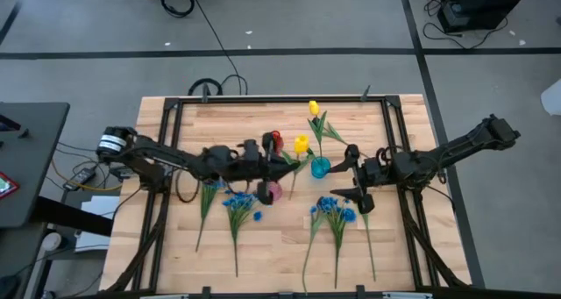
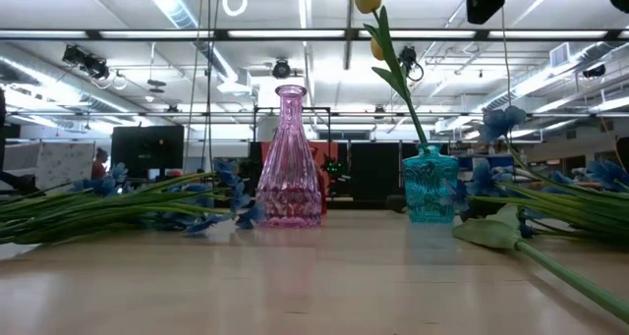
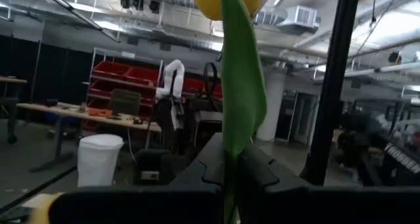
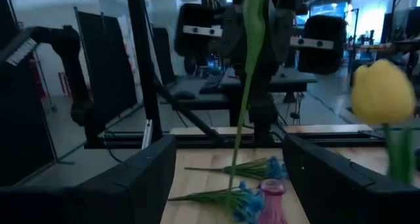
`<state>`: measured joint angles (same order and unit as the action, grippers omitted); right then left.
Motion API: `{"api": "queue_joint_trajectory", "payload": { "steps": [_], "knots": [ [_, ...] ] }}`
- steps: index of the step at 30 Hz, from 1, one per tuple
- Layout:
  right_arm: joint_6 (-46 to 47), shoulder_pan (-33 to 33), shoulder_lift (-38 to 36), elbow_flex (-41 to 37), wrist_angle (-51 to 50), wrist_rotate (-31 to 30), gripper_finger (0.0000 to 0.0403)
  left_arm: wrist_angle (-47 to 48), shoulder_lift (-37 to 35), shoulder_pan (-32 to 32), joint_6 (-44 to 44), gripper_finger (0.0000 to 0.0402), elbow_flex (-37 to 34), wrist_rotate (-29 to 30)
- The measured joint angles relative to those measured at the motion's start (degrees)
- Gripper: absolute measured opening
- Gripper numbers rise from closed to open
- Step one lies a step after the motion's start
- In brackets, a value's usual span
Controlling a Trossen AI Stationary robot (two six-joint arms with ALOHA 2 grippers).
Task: Sort flowers into vase by color
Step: Put the yellow flower into the blue vase
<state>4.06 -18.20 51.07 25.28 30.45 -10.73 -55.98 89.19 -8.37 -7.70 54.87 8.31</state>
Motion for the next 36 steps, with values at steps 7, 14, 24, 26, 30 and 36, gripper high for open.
{"api": "queue_joint_trajectory", "payload": {
  "steps": [7, 14, 24, 26, 30, 36],
  "knots": [
    [-1.1, -0.7, 5.5, 3.3, 2.4, -0.3, 0.0278, 3.2, 7.2, -2.3, 3.8, 0.0019, 10.6, 0.7],
    [-7.4, -2.9, 9.0, 7.0, 1.9, -6.2, 0.0256, 5.7, 12.5, -5.1, 12.0, 0.0019, 17.3, 7.9],
    [-11.3, -4.2, 11.2, 9.5, 1.6, -10.8, 0.0225, 5.7, 14.7, -5.7, 15.0, 0.0019, 18.3, 11.8],
    [-11.3, -4.2, 11.2, 9.5, 0.8, -11.5, 0.0206, 6.0, 14.8, -5.7, 15.0, 0.0019, 18.3, 11.8],
    [-11.3, -4.2, 11.2, 9.5, 0.1, -13.2, 0.0160, 6.1, 14.8, -5.7, 15.0, 0.0020, 18.3, 11.8],
    [-11.3, -4.2, 11.2, 9.4, 0.0, -13.3, 0.0087, 8.2, 14.7, -5.7, 15.0, 0.0025, 18.3, 11.8]
  ]
}}
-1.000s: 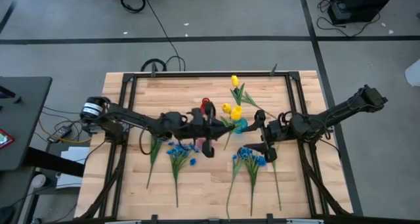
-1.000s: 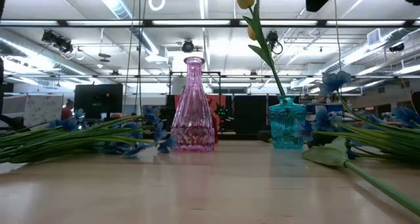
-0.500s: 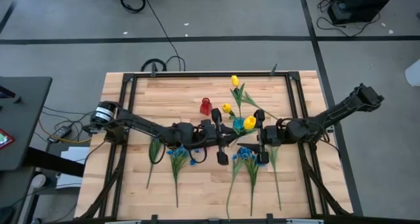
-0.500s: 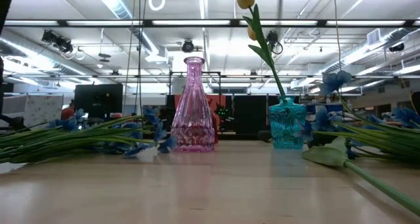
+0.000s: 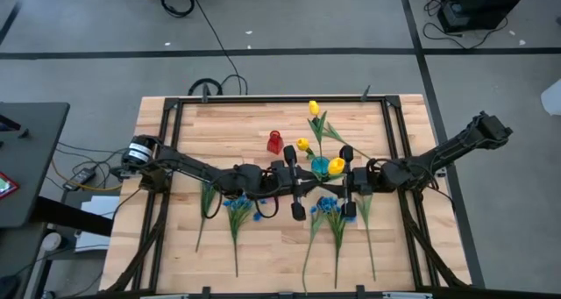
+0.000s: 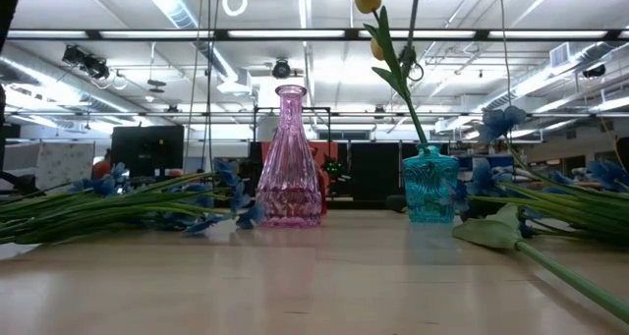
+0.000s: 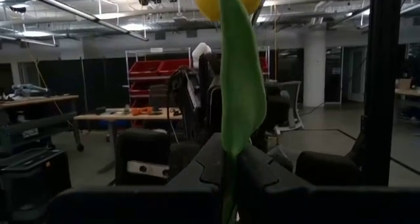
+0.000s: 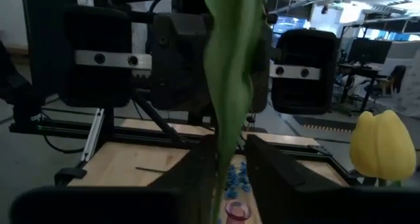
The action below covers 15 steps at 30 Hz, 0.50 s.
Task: Sort flowers into vase by color
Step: Put the yellow flower into the blue vase
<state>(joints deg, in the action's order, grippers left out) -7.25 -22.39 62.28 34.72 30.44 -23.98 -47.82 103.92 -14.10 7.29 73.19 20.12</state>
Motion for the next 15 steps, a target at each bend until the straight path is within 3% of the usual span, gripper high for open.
{"api": "queue_joint_trajectory", "payload": {
  "steps": [7, 15],
  "knots": [
    [0.0, 0.0, 0.0, 0.0, -0.1, 0.0, 0.0023, 1.4, 0.0, 0.0, -1.7, 0.0055, 0.0, 0.0],
    [1.0, 0.0, -0.4, 0.0, -0.4, 0.0, 0.0034, 4.0, -0.1, 0.0, -0.8, 0.0157, 0.0, 0.0]
  ]
}}
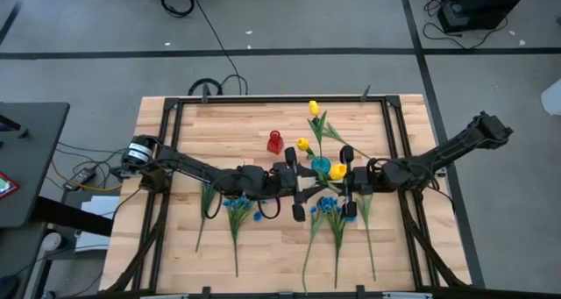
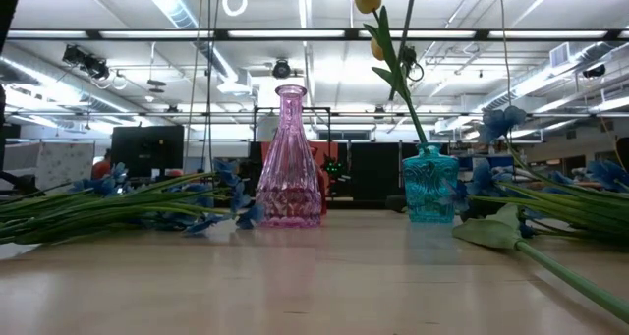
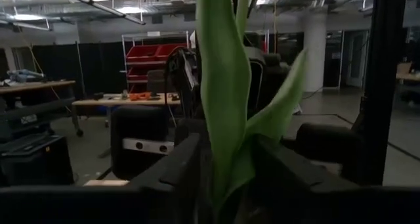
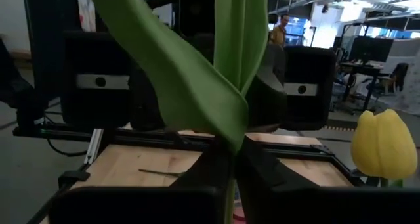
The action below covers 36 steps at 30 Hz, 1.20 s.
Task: Sort flowers into vase by color
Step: Put the yellow flower into the blue vase
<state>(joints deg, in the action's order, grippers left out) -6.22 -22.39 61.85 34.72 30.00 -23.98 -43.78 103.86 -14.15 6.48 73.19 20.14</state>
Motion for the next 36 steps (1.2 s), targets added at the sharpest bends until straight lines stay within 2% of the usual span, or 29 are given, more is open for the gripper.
{"api": "queue_joint_trajectory", "payload": {
  "steps": [5, 12, 16, 19, 25, 29, 34, 36],
  "knots": [
    [0.0, -0.5, -4.1, 0.0, -4.8, -2.3, 0.0034, 5.8, -2.7, -1.1, 2.2, 0.0203, 0.0, 2.1],
    [1.3, -2.8, -13.2, 0.0, -15.8, -8.3, 0.0033, 16.0, -3.8, -3.0, -0.3, 0.0219, -0.1, 6.6],
    [4.4, -3.4, -16.9, 0.0, -22.9, -9.9, 0.0035, 17.2, -3.0, -3.1, -6.9, 0.0219, -3.0, 6.6],
    [6.5, -3.4, -18.0, 0.0, -26.4, -10.6, 0.0035, 14.6, 0.3, -2.4, -14.4, 0.0218, -5.8, 6.6],
    [7.6, -3.4, -17.9, 0.0, -27.5, -10.8, 0.0036, 14.2, 6.6, -1.2, -21.2, 0.0218, -6.3, 10.6],
    [7.6, -3.4, -18.0, 0.0, -27.5, -10.8, 0.0036, 13.8, 5.1, 0.9, -20.8, 0.0218, -6.3, 4.9],
    [7.3, -3.4, -18.0, 0.0, -27.4, -10.7, 0.0036, 18.9, 0.8, 4.9, -14.6, 0.0218, -6.1, -1.7],
    [7.3, -3.4, -18.0, 0.0, -27.4, -10.3, 0.0036, 19.2, 0.6, 7.5, -12.1, 0.0218, -6.1, -6.4]
  ]
}}
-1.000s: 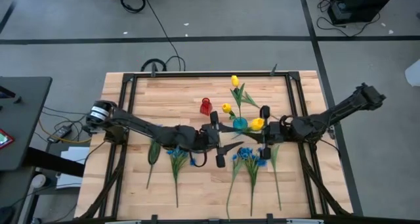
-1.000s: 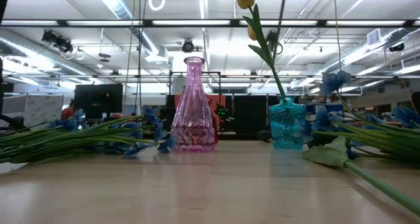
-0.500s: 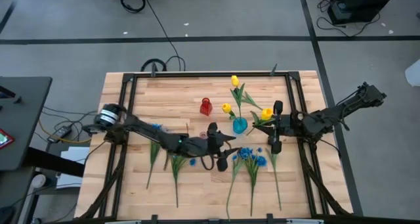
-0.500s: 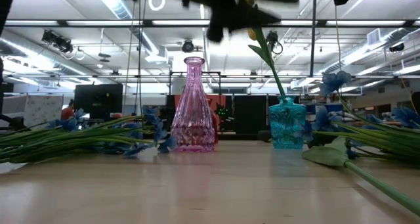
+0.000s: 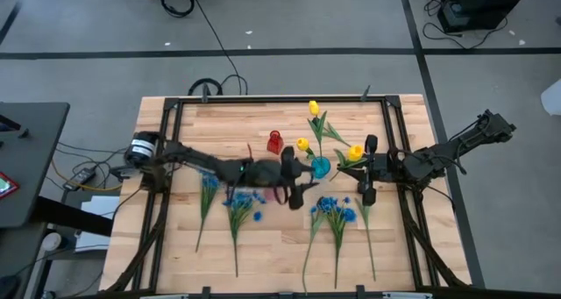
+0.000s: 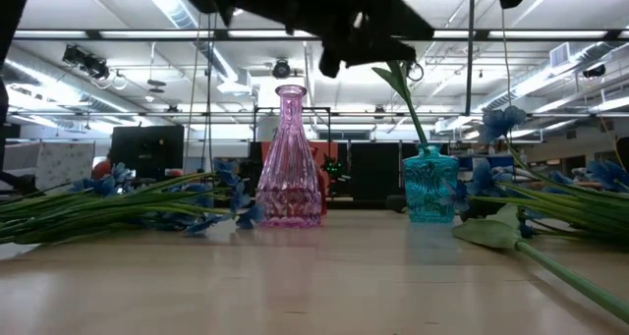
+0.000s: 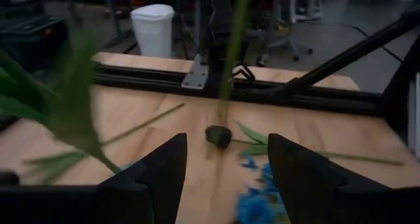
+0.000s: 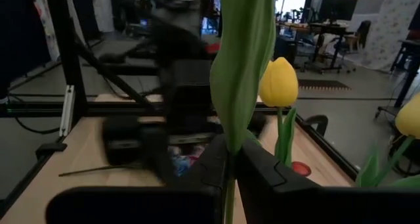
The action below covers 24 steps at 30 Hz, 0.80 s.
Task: Sort flowers into vase by color
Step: Put the yellow flower into the blue vase
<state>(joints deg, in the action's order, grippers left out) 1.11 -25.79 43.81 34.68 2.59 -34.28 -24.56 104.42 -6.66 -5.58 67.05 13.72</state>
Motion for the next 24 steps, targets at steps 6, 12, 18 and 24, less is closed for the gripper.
{"api": "queue_joint_trajectory", "payload": {
  "steps": [6, 12, 18, 24],
  "knots": [
    [-0.1, 0.0, 0.0, 0.0, 0.0, 1.8, 0.0036, 2.0, 0.4, 7.9, 7.9, 0.0218, 0.0, -18.8],
    [-0.9, 0.0, 0.0, 0.0, 0.0, 0.7, 0.0036, 2.0, 0.4, 14.5, 14.7, 0.0218, -0.8, -34.5],
    [-1.4, 0.1, 0.0, 0.0, 0.2, -0.7, 0.0036, -9.6, 0.5, 17.6, 17.1, 0.0218, -9.2, -39.4],
    [-2.2, 0.5, 0.0, 0.0, 0.2, -1.4, 0.0036, -21.6, 0.8, 18.2, 10.7, 0.0218, -16.4, -37.4]
  ]
}}
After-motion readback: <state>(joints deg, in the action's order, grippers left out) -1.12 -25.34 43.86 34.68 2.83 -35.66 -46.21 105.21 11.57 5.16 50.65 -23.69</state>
